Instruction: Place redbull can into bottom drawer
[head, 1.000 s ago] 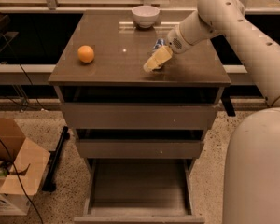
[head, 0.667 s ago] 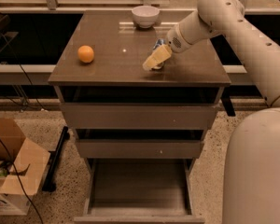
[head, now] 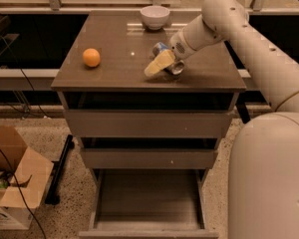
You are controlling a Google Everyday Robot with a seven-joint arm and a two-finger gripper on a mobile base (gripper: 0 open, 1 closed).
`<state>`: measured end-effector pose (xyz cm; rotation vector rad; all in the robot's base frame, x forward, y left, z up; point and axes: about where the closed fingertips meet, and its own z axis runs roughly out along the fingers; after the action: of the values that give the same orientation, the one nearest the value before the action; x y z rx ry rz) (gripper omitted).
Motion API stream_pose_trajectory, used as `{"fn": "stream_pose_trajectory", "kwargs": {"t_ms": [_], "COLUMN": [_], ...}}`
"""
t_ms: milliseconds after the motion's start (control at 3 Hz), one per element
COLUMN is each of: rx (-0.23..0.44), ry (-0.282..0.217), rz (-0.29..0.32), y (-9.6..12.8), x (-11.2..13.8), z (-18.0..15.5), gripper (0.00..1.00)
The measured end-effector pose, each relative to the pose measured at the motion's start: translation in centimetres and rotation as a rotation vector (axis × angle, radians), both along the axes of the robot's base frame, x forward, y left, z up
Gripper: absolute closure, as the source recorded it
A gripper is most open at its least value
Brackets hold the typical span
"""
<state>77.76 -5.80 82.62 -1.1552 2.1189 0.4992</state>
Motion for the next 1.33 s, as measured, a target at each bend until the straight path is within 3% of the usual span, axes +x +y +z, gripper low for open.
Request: {"fn": "stream_pose_trajectory", "kwargs": {"t_ms": [333,667,1333], "rx": [-0.001,-0.027,-0.054], "ry": [0.020,-0.001,-0.022], "rz": [-0.013,-0.031,-0.023], "y": [0.7,0.6,0.2], "x": [0.2,0.1,-1.0], "z": [-0.4,1.1,2.7], "gripper": [0.18,0.49,0.95]}}
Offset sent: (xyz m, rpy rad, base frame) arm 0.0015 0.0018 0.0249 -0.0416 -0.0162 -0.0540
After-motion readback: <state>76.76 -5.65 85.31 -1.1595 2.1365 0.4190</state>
